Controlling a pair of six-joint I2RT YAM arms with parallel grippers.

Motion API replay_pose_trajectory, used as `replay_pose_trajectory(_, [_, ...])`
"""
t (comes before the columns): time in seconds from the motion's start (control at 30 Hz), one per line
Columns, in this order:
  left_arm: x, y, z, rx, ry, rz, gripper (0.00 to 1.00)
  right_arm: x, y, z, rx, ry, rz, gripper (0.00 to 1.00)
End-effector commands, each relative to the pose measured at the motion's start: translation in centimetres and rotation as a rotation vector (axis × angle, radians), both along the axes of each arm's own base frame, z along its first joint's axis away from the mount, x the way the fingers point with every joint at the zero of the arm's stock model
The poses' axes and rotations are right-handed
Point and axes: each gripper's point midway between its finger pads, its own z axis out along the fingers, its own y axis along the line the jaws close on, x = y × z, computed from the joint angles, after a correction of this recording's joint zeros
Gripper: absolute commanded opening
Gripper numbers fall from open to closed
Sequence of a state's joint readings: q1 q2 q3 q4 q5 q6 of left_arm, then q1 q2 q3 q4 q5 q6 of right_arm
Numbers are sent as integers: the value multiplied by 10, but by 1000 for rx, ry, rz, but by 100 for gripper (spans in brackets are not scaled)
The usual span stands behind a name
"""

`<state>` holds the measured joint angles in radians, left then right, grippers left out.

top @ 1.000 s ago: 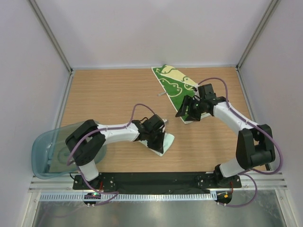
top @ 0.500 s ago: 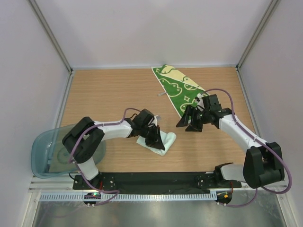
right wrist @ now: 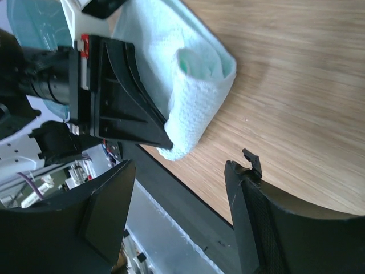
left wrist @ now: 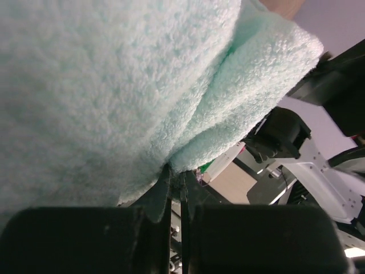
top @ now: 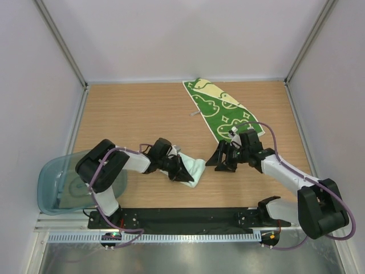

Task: Roll the towels
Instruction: Roll the towel

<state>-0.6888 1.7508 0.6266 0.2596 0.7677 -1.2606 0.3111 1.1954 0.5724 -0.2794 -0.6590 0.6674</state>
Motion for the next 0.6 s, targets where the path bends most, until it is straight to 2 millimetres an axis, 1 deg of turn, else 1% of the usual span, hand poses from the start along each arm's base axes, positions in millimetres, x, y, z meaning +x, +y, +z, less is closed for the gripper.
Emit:
replay_pose_trajectory(0.0, [11,-6,14,-86,34,30,0,7,17,5,41,-119,5,71])
replay_pose_trajectory(0.07, [11,-5,12,-85,51,31,0,0,29,-1,47,-131,38,71])
replay_pose_trajectory(0.1, [11,-5,10,-84,52,30,0,3,32,-8,35,-149,31,71])
replay_pose_trajectory(0.17, [11,-5,9,-81,58,24,0,3,37,-16,30,-145,32,71])
replay_pose_trajectory(0.2, [11,-4,8,-77,64,28,0,5,39,-23,20,-145,28,71])
replay_pose_trajectory(0.33, [11,-5,8,-80,62,24,0,14,44,-32,-9,-148,5,71])
replay_pose_trajectory(0.4, [10,-4,7,-77,64,24,1,20,46,-31,-25,-160,-5,71])
replay_pose_trajectory(0.43, [10,-4,7,-76,62,22,1,23,45,-36,-44,-154,-16,70])
replay_pose_trajectory(0.5, [9,-3,6,-76,63,20,1,28,46,-37,-57,-153,-34,70])
replay_pose_trajectory(0.57, [9,-3,6,-76,65,19,1,32,48,-41,-61,-152,-40,62])
